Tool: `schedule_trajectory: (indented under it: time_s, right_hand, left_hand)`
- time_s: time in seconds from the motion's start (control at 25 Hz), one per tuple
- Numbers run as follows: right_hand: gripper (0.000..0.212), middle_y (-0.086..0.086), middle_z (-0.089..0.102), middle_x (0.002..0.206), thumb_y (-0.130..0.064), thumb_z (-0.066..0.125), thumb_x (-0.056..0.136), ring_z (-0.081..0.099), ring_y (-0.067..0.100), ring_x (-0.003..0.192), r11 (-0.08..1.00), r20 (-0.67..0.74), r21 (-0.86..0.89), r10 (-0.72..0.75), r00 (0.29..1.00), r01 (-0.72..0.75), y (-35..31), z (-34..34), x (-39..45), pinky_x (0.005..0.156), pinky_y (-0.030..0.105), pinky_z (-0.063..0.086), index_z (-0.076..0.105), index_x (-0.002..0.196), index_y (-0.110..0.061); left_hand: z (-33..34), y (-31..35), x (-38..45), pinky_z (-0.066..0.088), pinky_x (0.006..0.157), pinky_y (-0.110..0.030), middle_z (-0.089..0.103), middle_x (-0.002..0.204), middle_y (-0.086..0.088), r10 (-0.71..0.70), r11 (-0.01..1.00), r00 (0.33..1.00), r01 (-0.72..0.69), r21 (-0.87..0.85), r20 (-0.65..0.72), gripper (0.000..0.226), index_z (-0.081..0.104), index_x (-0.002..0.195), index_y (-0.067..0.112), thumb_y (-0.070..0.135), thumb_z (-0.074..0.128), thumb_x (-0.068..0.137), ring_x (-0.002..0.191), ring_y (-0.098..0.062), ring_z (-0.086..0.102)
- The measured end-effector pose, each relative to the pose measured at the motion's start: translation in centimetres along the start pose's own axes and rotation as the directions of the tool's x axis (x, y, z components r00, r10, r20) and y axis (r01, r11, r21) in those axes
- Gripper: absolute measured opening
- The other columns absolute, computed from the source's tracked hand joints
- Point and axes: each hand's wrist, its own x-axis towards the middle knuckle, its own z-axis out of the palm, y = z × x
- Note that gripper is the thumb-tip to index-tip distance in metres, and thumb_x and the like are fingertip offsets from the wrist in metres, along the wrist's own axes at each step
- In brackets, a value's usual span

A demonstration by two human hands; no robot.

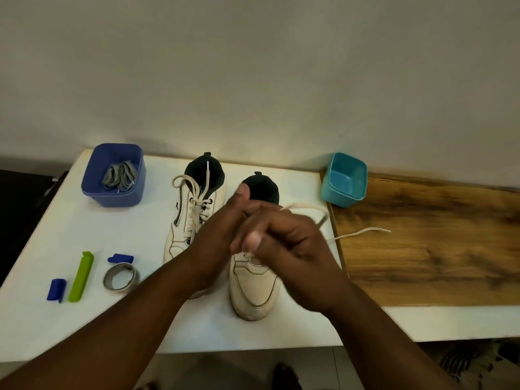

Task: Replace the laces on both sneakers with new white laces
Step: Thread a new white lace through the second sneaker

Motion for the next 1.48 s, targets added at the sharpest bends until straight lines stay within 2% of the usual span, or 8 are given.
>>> schedule_trajectory:
  time_s: [0.24,0.36,0.44,0.64,0.88,1.04,1.16,1.48]
  right_hand:
    - [0.028,0.02,0.066,0.082,-0.025,0.064,0.102,0.062,0.04,0.075,0.93,0.412,-0.14,0.366,0.835,-0.339,2.2,0.1,-1.3,0.073,0.054,0.054,0.07,0.087,-0.002]
    - [0.044,0.016,0.068,0.085,-0.052,0.053,0.102,0.055,0.019,0.064,0.828,0.141,0.02,0.553,0.822,-0.56,1.7,-0.6,-0.3,0.059,0.036,0.047,0.07,0.077,-0.019]
    - [0.059,0.005,0.069,0.088,-0.071,0.042,0.095,0.045,0.012,0.063,0.666,-0.146,0.291,0.74,0.656,-0.687,2.0,-1.4,0.5,0.057,0.027,0.037,0.071,0.082,-0.021]
    - [0.039,0.014,0.066,0.097,-0.048,0.053,0.103,0.061,0.02,0.081,0.455,-0.053,0.705,0.799,0.599,-0.545,2.8,-1.9,1.0,0.073,0.034,0.051,0.075,0.108,-0.016]
    - [0.028,-0.003,0.056,0.071,-0.031,0.049,0.108,0.05,0.009,0.059,0.602,-0.5,0.761,0.781,0.374,-0.24,4.0,-4.0,1.0,0.054,0.023,0.04,0.068,0.119,-0.013]
    - [0.025,0.0,0.061,0.074,-0.027,0.052,0.105,0.052,0.009,0.061,0.812,-0.603,0.207,0.545,0.583,-0.545,3.7,-2.9,0.7,0.057,0.025,0.042,0.077,0.099,-0.027]
    - [0.021,-0.01,0.071,0.082,-0.023,0.06,0.102,0.065,0.004,0.079,0.795,-0.372,-0.347,0.371,0.851,-0.498,4.0,-1.0,-0.1,0.07,0.018,0.052,0.079,0.096,-0.03]
    - [0.011,-0.014,0.072,0.086,-0.021,0.071,0.095,0.068,0.006,0.082,0.831,-0.397,-0.317,0.322,0.859,-0.458,5.7,0.0,-0.4,0.072,0.025,0.056,0.079,0.095,-0.029]
  left_hand:
    - [0.1,1.3,-0.5,0.056,0.085,-0.034,0.071,0.088,-0.008,0.003,0.986,1.0,-0.005,-0.165,-0.009,0.025,0.073,0.109,0.015,0.027,0.061,0.09,0.092,-0.025,0.067]
    - [-0.4,2.2,-0.1,0.049,0.062,-0.025,0.067,0.082,0.0,0.094,0.926,0.985,-0.141,-0.35,-0.148,0.02,0.064,0.108,0.017,0.016,0.056,0.09,0.064,-0.011,0.055]
    - [-0.5,2.5,-0.3,0.035,0.053,-0.023,0.068,0.082,-0.002,0.151,0.966,0.979,-0.176,-0.191,-0.14,0.013,0.056,0.106,0.016,0.008,0.053,0.097,0.051,-0.007,0.042]
    - [0.7,0.3,-0.9,0.035,0.051,-0.018,0.075,0.092,-0.014,0.021,0.983,0.988,-0.048,0.178,0.155,0.012,0.049,0.1,0.013,0.002,0.054,0.1,0.056,-0.016,0.044]
    - [0.7,-1.5,-1.4,0.05,0.073,-0.033,0.077,0.107,-0.002,-0.329,0.885,0.867,0.145,0.442,0.374,0.01,0.053,0.102,0.017,0.019,0.062,0.1,0.08,-0.015,0.063]
    - [0.7,-2.5,-0.8,0.059,0.082,-0.042,0.075,0.092,0.006,-0.018,0.789,0.997,0.059,0.612,-0.072,0.019,0.065,0.095,0.029,0.047,0.062,0.091,0.083,-0.006,0.07]
    - [-0.9,-1.4,0.3,0.047,0.064,-0.03,0.073,0.079,0.003,0.159,0.893,0.872,0.073,0.444,-0.463,0.029,0.071,0.088,0.023,0.047,0.058,0.098,0.056,0.002,0.059]
    - [-1.8,-1.8,0.7,0.053,0.057,-0.027,0.075,0.078,-0.01,-0.039,0.973,0.861,0.149,0.178,-0.508,0.026,0.069,0.098,0.015,0.04,0.067,0.094,0.055,-0.009,0.059]
